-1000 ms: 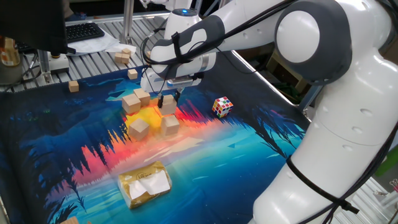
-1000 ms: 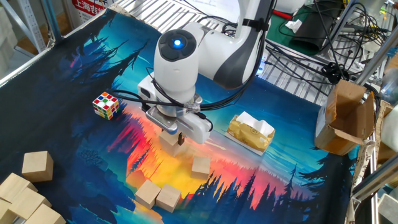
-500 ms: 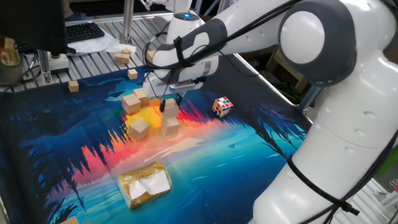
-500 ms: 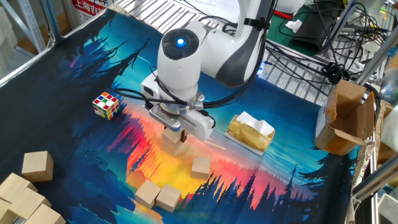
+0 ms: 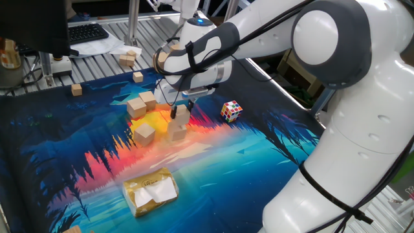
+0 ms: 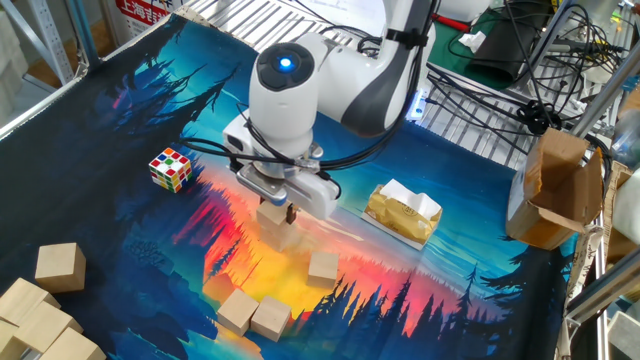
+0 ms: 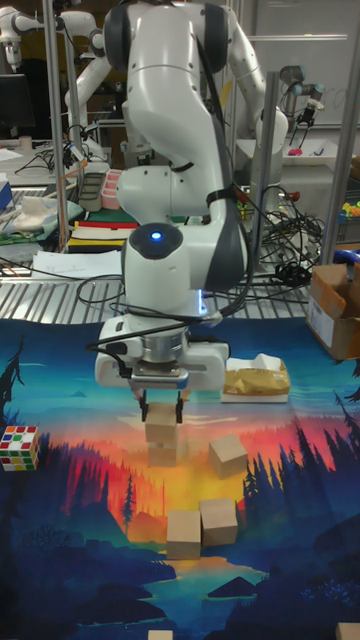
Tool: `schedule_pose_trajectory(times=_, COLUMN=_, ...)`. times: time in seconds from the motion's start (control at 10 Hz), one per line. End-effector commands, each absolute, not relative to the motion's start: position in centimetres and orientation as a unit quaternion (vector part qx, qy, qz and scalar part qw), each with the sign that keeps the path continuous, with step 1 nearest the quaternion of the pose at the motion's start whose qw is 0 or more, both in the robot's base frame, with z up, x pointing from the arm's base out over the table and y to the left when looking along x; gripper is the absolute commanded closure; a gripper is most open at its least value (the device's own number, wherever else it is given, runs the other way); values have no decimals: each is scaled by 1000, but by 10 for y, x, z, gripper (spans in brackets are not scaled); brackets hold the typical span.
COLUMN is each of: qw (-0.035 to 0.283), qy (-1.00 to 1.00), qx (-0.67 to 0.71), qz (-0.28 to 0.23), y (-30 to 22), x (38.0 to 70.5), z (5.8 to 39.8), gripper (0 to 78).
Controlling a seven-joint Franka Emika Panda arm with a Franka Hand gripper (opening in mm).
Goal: Stack the blocks in a vertical line of five
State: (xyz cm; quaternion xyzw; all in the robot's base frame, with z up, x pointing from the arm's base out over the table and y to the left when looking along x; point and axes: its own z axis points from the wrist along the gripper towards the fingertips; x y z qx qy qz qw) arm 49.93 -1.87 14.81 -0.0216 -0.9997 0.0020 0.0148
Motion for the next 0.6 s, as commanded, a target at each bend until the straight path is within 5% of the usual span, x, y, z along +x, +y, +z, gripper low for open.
schedule_pose_trajectory(times=0.1, qw=13, qy=-1000, qx=-28, qz=-3, y=-22, x=494, z=145, gripper=764)
schedule_pose_trajectory(times=0.6, qw=12, qy=-999, qx=-36, qz=-9, y=-22, x=491, z=143, gripper=764)
